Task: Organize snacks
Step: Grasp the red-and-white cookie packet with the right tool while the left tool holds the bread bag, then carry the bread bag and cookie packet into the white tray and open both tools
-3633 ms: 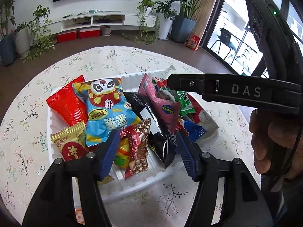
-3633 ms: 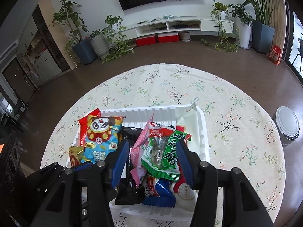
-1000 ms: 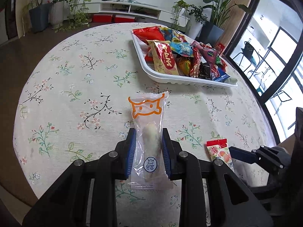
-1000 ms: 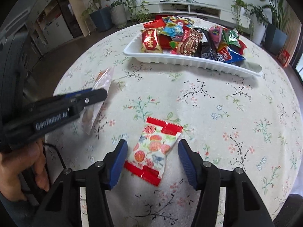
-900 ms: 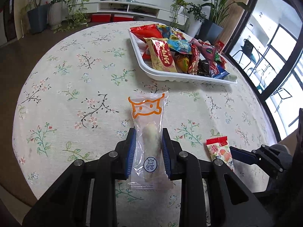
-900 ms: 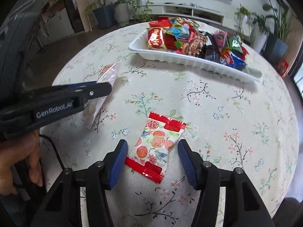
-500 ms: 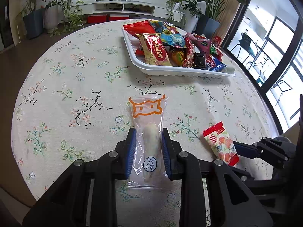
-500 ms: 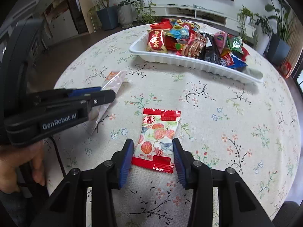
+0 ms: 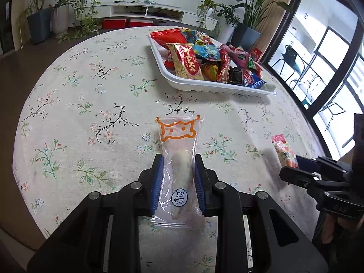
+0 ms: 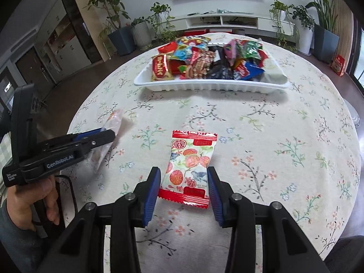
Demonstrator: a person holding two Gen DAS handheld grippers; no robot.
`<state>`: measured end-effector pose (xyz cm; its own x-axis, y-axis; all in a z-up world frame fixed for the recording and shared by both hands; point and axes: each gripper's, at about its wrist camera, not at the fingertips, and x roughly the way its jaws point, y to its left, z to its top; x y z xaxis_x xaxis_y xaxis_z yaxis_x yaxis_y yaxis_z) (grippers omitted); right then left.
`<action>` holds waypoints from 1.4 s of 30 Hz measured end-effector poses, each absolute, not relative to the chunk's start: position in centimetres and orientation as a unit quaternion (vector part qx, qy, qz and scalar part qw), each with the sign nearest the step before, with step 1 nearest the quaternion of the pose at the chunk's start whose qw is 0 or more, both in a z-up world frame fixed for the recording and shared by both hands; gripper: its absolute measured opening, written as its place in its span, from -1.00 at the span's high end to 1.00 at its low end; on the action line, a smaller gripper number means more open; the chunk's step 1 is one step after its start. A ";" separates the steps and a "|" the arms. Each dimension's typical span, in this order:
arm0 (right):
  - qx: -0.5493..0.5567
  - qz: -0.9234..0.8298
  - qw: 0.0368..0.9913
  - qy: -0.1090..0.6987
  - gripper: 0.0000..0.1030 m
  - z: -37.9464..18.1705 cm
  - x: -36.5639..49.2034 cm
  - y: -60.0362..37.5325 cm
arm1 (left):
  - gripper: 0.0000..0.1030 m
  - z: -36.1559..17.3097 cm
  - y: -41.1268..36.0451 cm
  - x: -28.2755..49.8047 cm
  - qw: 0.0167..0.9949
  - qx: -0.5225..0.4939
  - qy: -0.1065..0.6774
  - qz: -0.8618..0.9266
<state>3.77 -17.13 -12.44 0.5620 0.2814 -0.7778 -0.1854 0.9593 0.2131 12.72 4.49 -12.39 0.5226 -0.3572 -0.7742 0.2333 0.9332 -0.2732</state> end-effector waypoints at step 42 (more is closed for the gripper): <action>-0.039 0.126 0.901 0.413 0.14 -5.7 27.8 -19.9 | 0.53 -7.4 -5.1 30.5 0.883 -0.043 0.426 -0.192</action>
